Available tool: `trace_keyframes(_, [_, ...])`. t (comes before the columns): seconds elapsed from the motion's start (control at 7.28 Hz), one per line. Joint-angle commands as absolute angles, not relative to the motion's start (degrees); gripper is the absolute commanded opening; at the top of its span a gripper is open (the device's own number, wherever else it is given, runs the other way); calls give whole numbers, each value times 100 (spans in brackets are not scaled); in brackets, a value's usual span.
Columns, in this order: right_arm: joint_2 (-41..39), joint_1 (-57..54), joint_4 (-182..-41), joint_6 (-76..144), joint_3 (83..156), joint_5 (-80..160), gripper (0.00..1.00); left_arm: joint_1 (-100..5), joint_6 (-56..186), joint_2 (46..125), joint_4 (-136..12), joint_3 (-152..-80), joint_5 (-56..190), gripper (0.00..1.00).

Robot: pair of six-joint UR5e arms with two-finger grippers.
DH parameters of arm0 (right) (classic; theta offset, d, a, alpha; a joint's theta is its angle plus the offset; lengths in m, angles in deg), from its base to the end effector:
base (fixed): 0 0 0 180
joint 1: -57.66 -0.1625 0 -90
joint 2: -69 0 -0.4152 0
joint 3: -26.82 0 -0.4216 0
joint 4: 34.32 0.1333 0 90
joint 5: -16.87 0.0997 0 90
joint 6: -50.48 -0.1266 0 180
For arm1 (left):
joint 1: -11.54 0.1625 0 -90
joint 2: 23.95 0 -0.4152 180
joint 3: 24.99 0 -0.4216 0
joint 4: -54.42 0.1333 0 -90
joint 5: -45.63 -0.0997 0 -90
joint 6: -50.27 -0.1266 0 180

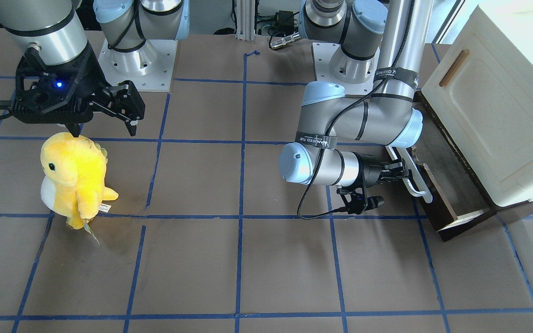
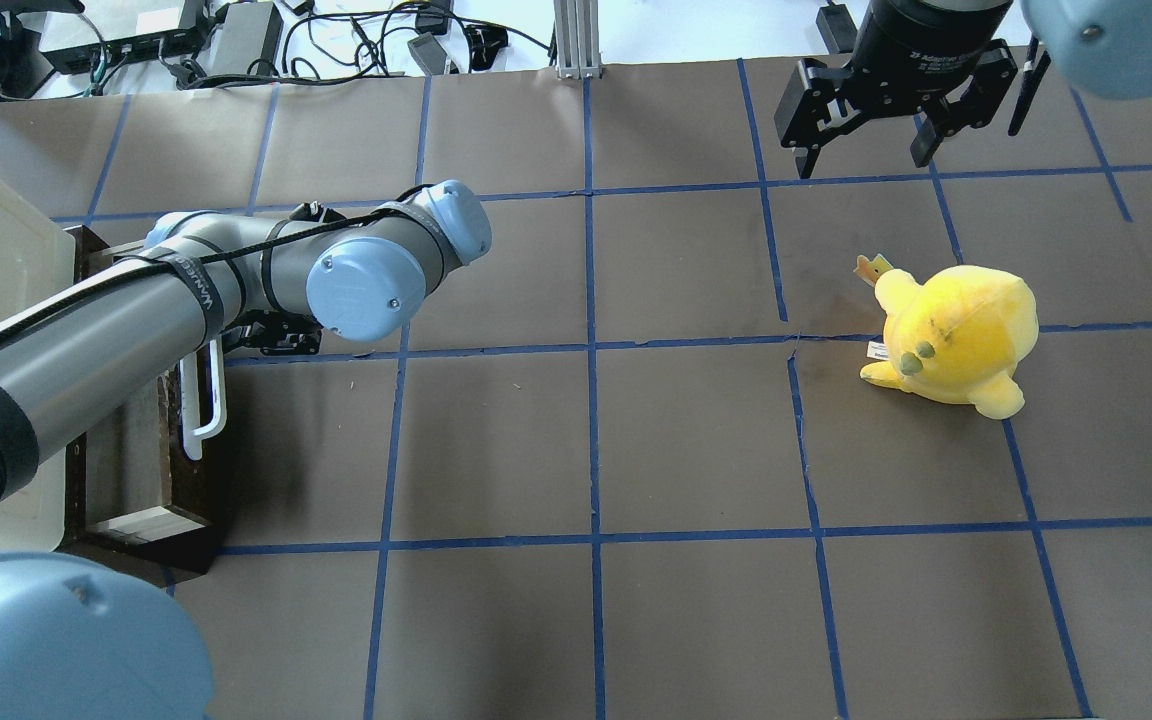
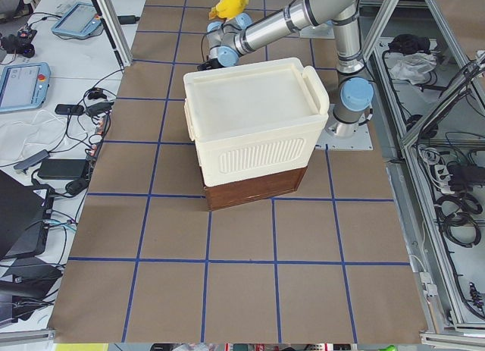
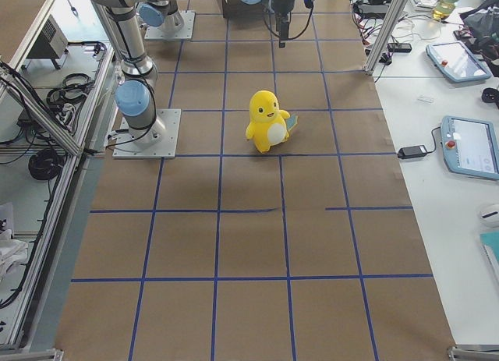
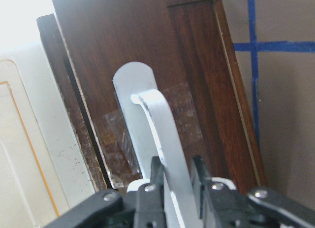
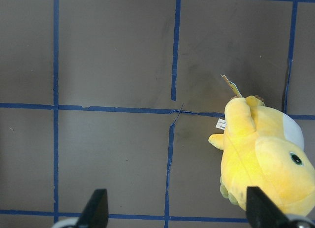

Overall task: Pull drawer sideways
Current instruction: 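Pull the drawer outward by its handle with the left gripper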

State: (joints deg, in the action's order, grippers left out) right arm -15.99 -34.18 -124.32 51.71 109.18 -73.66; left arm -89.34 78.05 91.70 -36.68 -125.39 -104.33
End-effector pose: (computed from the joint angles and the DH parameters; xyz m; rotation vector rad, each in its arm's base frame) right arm 0.1501 -0.5583 0.4736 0.0836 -3.1306 0.0720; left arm -0.1293 -0.5472 0.1780 0.0875 1.9876 0.2464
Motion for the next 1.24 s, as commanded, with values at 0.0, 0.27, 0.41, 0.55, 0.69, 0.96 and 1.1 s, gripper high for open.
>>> trace_keyframes(0.0, [-1599, -3418, -12432, 5171, 10918, -7366, 100, -8971, 7795, 9171, -3664, -12528, -10413, 28])
trace_keyframes(0.27, [-1599, -3418, -12432, 5180, 10918, -7366, 100, -8989, 7795, 9162, -3638, -12510, -10369, 28])
trace_keyframes(0.41, [-1599, -3418, -12432, 5171, 10918, -7366, 100, -9076, 7787, 9162, -3637, -12432, -10369, 28])
trace_keyframes(0.55, [-1599, -3418, -12432, 5171, 10918, -7366, 100, -9111, 7787, 9171, -3637, -12413, -10308, 28])
trace_keyframes(0.69, [-1599, -3418, -12432, 5180, 10918, -7366, 100, -9120, 7787, 9171, -3646, -12413, -10299, 28])
trace_keyframes(0.96, [-1599, -3418, -12432, 5171, 10918, -7366, 100, -9129, 7795, 9180, -3637, -12413, -10290, 28])
trace_keyframes(1.1, [-1599, -3418, -12432, 5171, 10918, -7366, 100, -9138, 7787, 9180, -3637, -12413, -10299, 28])
